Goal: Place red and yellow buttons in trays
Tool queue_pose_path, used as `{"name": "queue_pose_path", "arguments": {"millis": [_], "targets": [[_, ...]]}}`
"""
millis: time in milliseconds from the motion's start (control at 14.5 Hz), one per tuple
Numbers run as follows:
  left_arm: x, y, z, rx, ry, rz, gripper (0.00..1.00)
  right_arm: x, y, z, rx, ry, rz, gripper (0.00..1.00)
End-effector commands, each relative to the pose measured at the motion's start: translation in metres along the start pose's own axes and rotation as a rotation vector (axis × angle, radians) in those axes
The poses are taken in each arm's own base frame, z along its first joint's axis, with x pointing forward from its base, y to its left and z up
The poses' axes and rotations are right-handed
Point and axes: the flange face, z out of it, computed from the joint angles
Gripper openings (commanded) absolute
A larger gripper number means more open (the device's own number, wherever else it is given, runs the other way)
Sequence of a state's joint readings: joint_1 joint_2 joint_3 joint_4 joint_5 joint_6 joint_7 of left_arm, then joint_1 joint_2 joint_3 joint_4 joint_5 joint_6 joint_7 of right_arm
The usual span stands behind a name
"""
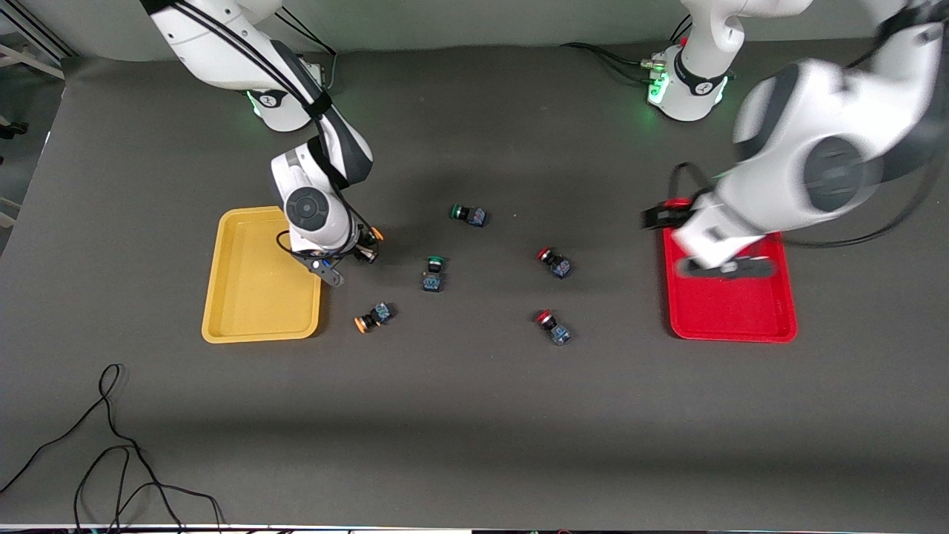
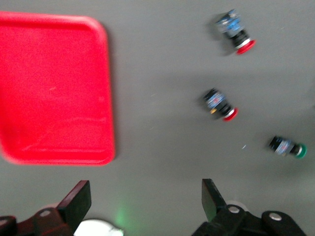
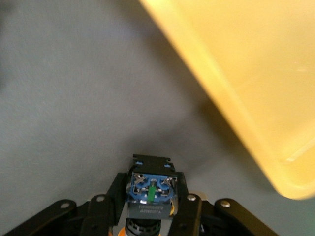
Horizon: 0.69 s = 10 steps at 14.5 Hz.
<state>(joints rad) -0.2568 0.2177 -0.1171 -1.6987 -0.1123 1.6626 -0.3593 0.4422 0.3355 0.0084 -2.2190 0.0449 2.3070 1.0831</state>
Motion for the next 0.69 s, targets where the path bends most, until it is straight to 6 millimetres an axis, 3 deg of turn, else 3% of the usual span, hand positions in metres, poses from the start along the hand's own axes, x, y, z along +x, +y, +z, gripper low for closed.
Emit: {"name": "queue_pose_path", "arguments": {"millis": [0,138,277,415,553,623], "targets": [[0.017,0.054,0.064,-0.020,0.000,-0.093,1.00,0.028,0.029,-0.103,0.002,-0.062,-0.013,0.00],[0.006,0.089,0.115,-0.020,0.027,-0.158,1.00,0.060,0.068,-0.132,0.034,-0.071,-0.076,0.00],[-0.007,0.109,0.164,-0.023,0.057,-0.201,0.99,0.114,0.117,-0.117,0.041,-0.089,-0.137,0.00],[-0.001,0.110,0.209,-0.035,0.077,-0.267,0.99,0.127,0.136,-0.074,0.041,-0.084,-0.164,0.00],[-0.005,0.115,0.246,-0.033,0.085,-0.267,0.97,0.129,0.139,-0.023,0.028,-0.065,-0.165,0.00],[-0.005,0.113,0.263,-0.040,0.100,-0.269,0.95,0.131,0.139,-0.008,0.018,-0.060,-0.169,0.00]]}}
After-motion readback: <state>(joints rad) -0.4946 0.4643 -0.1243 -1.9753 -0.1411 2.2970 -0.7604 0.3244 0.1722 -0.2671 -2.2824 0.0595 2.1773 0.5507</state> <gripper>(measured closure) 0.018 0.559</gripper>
